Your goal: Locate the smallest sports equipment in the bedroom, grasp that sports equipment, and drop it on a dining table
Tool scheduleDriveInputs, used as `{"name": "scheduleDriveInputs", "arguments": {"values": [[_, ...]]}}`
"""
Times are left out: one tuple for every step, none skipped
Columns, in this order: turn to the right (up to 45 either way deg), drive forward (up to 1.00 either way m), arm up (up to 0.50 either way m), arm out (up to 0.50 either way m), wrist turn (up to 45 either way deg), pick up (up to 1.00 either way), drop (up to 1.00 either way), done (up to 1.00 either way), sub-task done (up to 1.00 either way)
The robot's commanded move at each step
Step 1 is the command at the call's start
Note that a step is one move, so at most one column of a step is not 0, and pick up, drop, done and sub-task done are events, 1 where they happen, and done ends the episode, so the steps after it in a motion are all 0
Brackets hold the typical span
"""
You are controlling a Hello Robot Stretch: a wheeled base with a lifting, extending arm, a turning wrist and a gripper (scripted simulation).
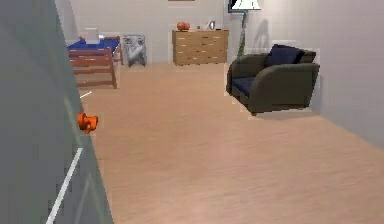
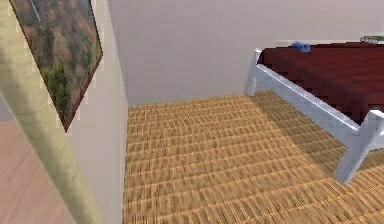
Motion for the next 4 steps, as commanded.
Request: {"name": "scheduleDriveInputs", "arguments": {"values": [[-6.0,0.00,0.00,0.00,0.0,0.00,0.00,0.00,0.00],[0.0,1.00,0.00,0.00,0.0,0.00,0.00,0.00,0.00],[-6.0,0.00,0.00,0.00,0.0,0.00,0.00,0.00,0.00],[0.0,0.25,0.00,0.00,0.0,0.00,0.00,0.00,0.00]]}}
